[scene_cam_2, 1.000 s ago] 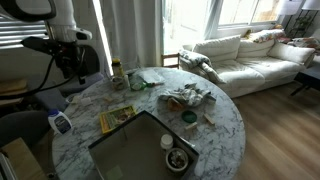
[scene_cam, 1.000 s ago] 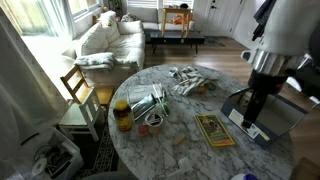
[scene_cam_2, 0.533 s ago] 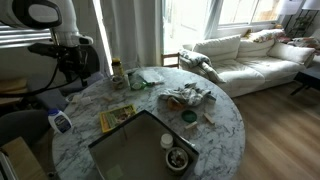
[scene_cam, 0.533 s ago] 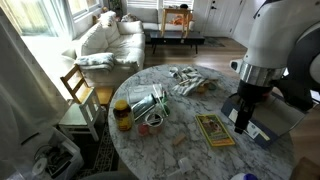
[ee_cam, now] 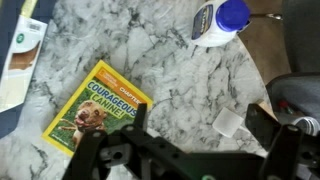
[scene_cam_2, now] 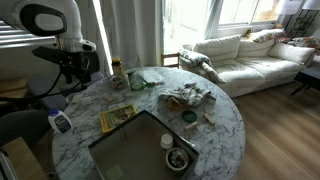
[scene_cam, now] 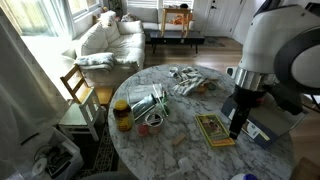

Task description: Open the book and put a wooden block on the opened page

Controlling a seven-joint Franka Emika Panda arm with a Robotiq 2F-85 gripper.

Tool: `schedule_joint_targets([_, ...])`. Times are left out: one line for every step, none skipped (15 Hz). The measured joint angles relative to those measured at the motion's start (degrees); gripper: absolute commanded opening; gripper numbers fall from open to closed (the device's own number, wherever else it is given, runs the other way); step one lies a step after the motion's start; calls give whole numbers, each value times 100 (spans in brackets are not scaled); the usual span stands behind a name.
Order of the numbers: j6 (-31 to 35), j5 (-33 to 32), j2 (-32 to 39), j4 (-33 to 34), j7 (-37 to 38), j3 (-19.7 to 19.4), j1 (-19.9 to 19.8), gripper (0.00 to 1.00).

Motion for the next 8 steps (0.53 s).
schedule_joint_targets([188, 147, 186, -22, -77, -26, -1, 100])
schedule_joint_targets([406, 197, 379, -54, -85, -33, -3, 100])
schedule_joint_targets([660, 163, 585, -83, -34, -27, -3, 100])
schedule_joint_targets([887, 85, 785, -99, 40, -12, -3, 100])
schedule_joint_targets([1084, -41, 979, -103, 129, 10, -2, 100])
schedule_joint_targets([1257, -220, 1162, -103, 242, 39, -2, 100])
schedule_joint_targets([1427, -485, 1334, -103, 430, 68, -1, 100])
schedule_joint_targets([1572, -756, 1482, -101, 666, 94, 3, 100])
